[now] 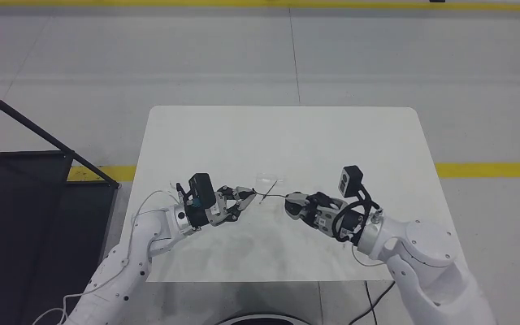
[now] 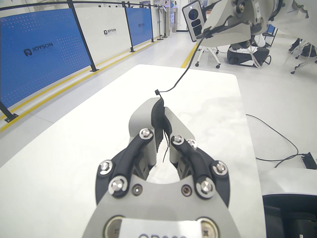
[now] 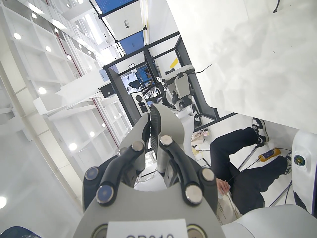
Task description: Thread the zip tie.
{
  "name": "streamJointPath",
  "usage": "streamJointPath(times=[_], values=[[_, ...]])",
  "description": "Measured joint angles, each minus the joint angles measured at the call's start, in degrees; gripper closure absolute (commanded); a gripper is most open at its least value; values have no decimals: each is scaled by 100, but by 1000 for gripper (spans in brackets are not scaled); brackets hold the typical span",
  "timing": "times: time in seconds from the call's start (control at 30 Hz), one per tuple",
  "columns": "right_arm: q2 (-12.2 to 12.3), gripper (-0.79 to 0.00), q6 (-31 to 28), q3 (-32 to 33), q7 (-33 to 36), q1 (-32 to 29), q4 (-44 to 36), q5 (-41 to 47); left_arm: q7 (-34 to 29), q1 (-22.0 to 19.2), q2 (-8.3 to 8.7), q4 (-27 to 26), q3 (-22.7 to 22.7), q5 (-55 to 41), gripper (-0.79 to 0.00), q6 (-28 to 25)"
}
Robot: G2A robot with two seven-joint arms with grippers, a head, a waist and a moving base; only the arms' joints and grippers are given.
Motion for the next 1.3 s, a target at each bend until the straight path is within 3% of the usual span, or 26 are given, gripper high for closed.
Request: streamJointPath(times=[0.57,1.3], values=[[-45,0,-502,-46,-214,-147,-3,140,0,0,0,0,0,0,0,0],[-34,0,548,-539,-84,421,54,-506,0,0,0,0,0,0,0,0]])
